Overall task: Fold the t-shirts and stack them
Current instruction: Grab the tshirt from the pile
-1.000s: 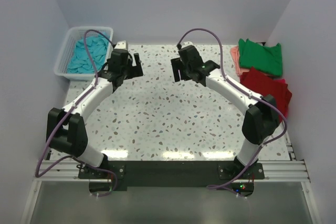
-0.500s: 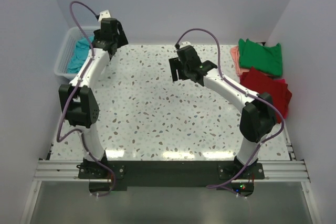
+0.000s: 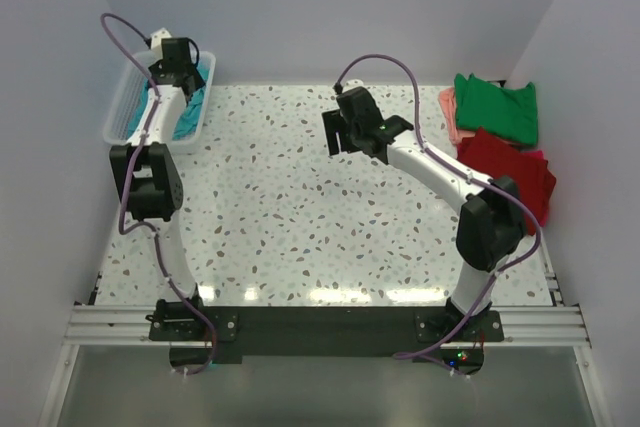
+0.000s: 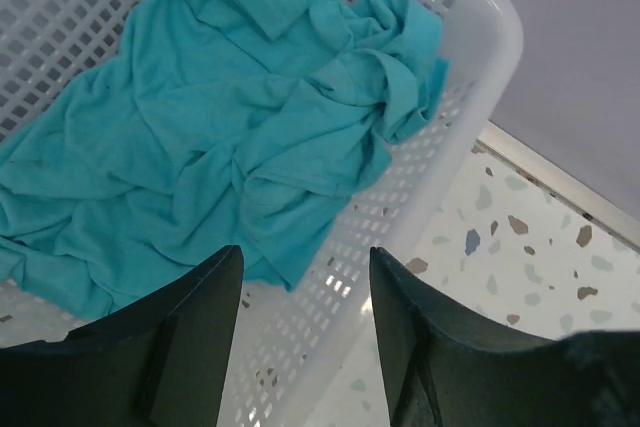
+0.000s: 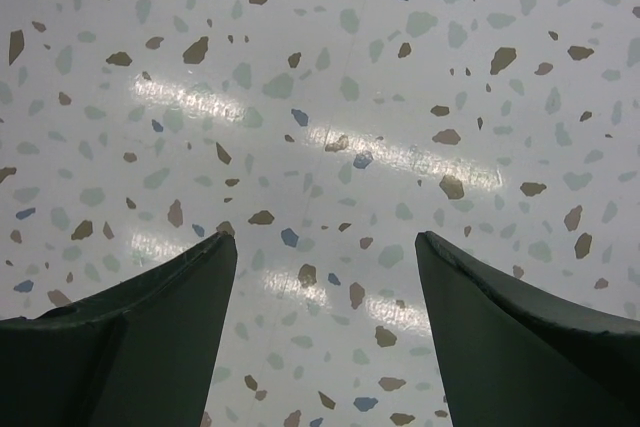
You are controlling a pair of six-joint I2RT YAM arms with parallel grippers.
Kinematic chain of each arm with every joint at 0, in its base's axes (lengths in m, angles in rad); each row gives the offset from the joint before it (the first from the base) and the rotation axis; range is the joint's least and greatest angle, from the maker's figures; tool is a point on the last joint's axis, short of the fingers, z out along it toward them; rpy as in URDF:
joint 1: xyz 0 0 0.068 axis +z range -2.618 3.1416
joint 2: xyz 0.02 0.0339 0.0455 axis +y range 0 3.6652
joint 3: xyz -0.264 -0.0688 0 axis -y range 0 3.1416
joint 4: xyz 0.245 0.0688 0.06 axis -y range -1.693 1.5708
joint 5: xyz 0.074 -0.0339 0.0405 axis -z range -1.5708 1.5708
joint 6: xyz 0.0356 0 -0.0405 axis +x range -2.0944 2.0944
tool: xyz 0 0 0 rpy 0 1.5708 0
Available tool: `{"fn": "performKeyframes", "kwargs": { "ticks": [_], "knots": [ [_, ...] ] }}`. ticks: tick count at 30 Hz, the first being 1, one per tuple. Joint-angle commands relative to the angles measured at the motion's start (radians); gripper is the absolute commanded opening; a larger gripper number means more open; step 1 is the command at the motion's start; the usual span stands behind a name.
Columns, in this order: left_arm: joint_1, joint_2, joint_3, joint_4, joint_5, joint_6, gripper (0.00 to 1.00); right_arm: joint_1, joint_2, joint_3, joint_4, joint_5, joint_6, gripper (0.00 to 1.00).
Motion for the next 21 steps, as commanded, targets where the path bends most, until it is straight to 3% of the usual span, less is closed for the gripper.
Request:
{"fn": "performKeyframes", "kwargs": {
  "ticks": [1, 7, 17, 21],
  "knots": [
    [0.050, 0.053, 0.035, 0.081, -0.021, -0.065, 0.58, 0.003, 0.017, 0.026, -0.016, 0.045, 0.000, 0.76],
    [0.086, 0.212, 0.153, 0.026, 0.048, -0.105, 0.56, 0.000, 0.050, 0.048, -0.051, 0.050, 0.009, 0.77],
    [0.102, 0.343, 0.218, 0.141, 0.091, -0.090, 0.55, 0.000, 0.120, 0.138, -0.111, 0.073, 0.000, 0.76],
    [0.109, 0.375, 0.251, 0.144, 0.097, -0.085, 0.48, 0.000, 0.140, 0.168, -0.140, 0.089, -0.008, 0.76]
  ]
}}
